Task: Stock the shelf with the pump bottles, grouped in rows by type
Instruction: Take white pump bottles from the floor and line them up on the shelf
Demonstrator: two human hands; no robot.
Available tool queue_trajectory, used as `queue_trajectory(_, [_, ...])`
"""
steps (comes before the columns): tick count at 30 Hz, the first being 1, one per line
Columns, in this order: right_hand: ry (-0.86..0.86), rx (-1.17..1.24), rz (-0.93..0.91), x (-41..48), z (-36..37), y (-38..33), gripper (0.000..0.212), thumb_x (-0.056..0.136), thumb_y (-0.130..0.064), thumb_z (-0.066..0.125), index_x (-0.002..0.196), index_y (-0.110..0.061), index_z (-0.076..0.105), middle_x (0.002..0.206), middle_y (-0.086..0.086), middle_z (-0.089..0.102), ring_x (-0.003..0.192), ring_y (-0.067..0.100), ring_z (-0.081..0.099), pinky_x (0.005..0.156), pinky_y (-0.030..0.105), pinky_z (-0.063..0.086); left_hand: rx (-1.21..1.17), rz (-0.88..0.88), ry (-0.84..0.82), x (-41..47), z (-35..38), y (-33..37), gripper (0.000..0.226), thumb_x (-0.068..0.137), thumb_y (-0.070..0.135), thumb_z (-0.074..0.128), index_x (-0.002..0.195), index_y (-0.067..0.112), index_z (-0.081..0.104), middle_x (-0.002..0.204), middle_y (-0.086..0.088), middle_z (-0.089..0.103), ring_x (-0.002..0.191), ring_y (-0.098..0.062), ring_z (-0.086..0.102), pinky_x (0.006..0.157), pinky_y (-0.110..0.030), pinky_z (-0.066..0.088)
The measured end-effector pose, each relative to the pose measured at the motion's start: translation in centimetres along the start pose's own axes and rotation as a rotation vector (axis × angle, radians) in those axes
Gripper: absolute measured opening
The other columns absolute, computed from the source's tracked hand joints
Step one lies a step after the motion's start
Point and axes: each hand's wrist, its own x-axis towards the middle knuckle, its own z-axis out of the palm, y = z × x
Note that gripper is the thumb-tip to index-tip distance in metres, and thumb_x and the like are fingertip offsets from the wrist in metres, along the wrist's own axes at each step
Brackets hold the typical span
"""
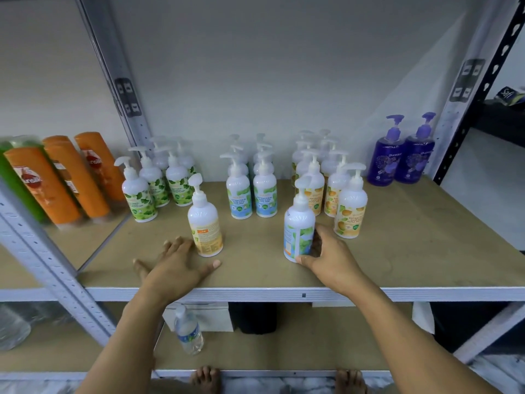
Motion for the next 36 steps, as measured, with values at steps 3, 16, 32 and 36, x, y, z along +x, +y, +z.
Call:
queue_trajectory(3, [0.011, 0.002, -0.028, 1.5, 1.4, -0.5, 0.06, 0.079, -0.015, 0.082, 0.132, -0.024, 0.054, 0.117, -0.011, 0.065, 0.104, 0.005, 0.063, 0.093, 0.025, 0.051, 0.06, 0.016, -0.012, 0.2, 0.0, -0.4, 0.102, 0.071, 0.097, 0.029, 0.155, 0.039, 0.022, 0.167, 0.013, 0.01, 0.155, -0.013, 0.004, 0.112, -0.075, -0.005])
queue_trajectory(16, [0.057, -0.102, -0.043, 8.0, 4.7, -0.6, 0.058, 0.075, -0.034, 0.082, 0.125, -0.029, 0.053, 0.12, -0.008, 0.067, 0.105, 0.013, 0.065, 0.094, 0.043, 0.053, 0.07, 0.143, -0.021, 1.8, 0.0, -1.1, 0.111, 0.061, 0.104, 0.021, 0.154, 0.044, 0.023, 0.166, 0.019, 0.009, 0.155, -0.011, 0.004, 0.113, -0.073, -0.009])
queue_trajectory(32, [0.003, -0.086, -0.005, 8.8, 4.5, -0.9, 0.066, 0.073, -0.038, 0.086, 0.128, -0.024, 0.051, 0.125, -0.008, 0.064, 0.096, 0.004, 0.061, 0.09, 0.031, 0.051, 0.061, 0.135, -0.031, 2.0, 0.5, -1.1, 0.102, 0.07, 0.098, 0.023, 0.156, 0.043, 0.02, 0.167, 0.017, 0.005, 0.154, -0.011, 0.001, 0.116, -0.068, -0.002])
queue_trajectory(36, [0.095, -0.251, 0.001, 8.3, 5.6, -1.5, 0.065, 0.071, -0.057, 0.08, 0.121, -0.025, 0.055, 0.121, -0.006, 0.063, 0.112, 0.018, 0.059, 0.098, 0.044, 0.045, 0.058, 0.136, -0.023, 1.9, 0.7, -1.1, 0.104, 0.068, 0.1, 0.022, 0.155, 0.044, 0.022, 0.167, 0.018, 0.006, 0.154, -0.01, 0.002, 0.116, -0.068, -0.002])
